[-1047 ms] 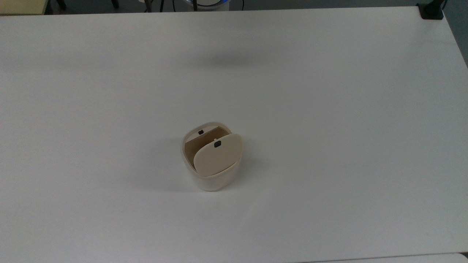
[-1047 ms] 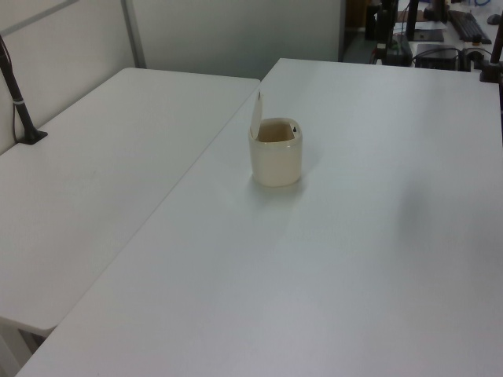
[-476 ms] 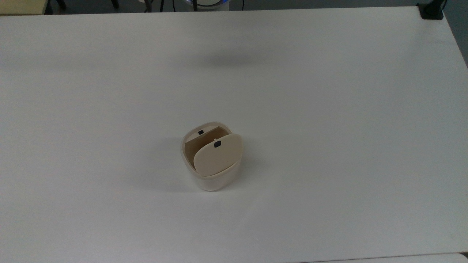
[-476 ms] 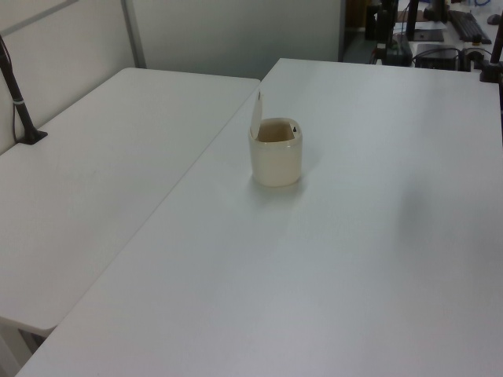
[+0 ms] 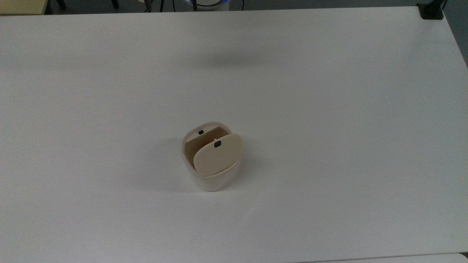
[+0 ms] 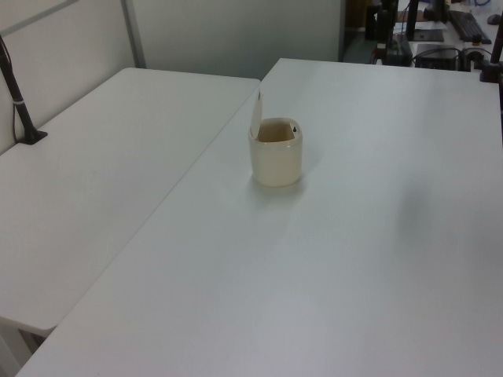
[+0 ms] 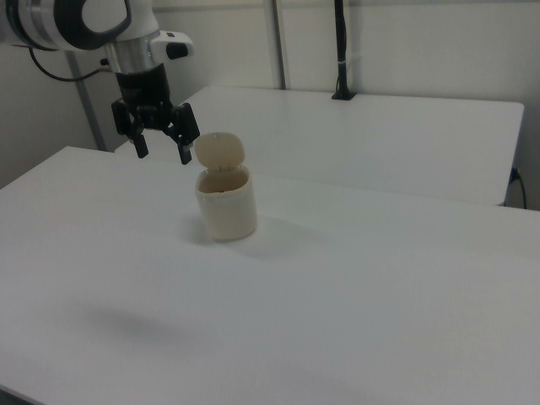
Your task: Close the trash bin
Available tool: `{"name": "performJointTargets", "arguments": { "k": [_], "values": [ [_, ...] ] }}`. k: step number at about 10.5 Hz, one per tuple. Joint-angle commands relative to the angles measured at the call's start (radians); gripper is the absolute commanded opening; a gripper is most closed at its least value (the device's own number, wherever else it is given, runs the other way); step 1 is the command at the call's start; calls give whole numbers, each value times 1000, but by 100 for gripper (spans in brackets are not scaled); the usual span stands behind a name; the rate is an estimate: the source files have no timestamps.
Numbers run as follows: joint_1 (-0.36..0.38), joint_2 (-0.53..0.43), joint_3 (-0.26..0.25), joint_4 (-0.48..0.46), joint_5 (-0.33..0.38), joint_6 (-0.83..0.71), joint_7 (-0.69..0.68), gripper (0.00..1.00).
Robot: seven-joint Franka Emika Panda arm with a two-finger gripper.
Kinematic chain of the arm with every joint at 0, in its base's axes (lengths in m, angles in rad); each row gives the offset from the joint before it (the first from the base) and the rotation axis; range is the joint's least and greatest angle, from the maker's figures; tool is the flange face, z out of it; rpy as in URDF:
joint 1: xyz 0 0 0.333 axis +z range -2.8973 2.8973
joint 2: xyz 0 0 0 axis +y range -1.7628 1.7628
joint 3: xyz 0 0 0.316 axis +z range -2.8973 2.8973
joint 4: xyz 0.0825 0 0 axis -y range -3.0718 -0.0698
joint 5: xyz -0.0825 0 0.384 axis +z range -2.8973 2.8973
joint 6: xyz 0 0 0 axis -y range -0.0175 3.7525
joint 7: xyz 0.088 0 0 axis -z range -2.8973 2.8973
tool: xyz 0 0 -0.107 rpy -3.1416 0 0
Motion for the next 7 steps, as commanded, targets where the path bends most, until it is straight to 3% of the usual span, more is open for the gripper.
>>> {"name": "performJointTargets", "arguments": {
  "k": [1, 3, 4, 6, 7],
  "values": [
    [-12, 28, -11, 45, 8, 1, -3, 100],
    [-5, 60, 0, 101, -1, 86, 100, 95],
    [-3, 74, 4, 110, -7, 182, 225, 95],
    [79, 141, 4, 137, -111, 268, 571, 90],
    [103, 204, 6, 204, -140, 281, 747, 85]
  ]
}}
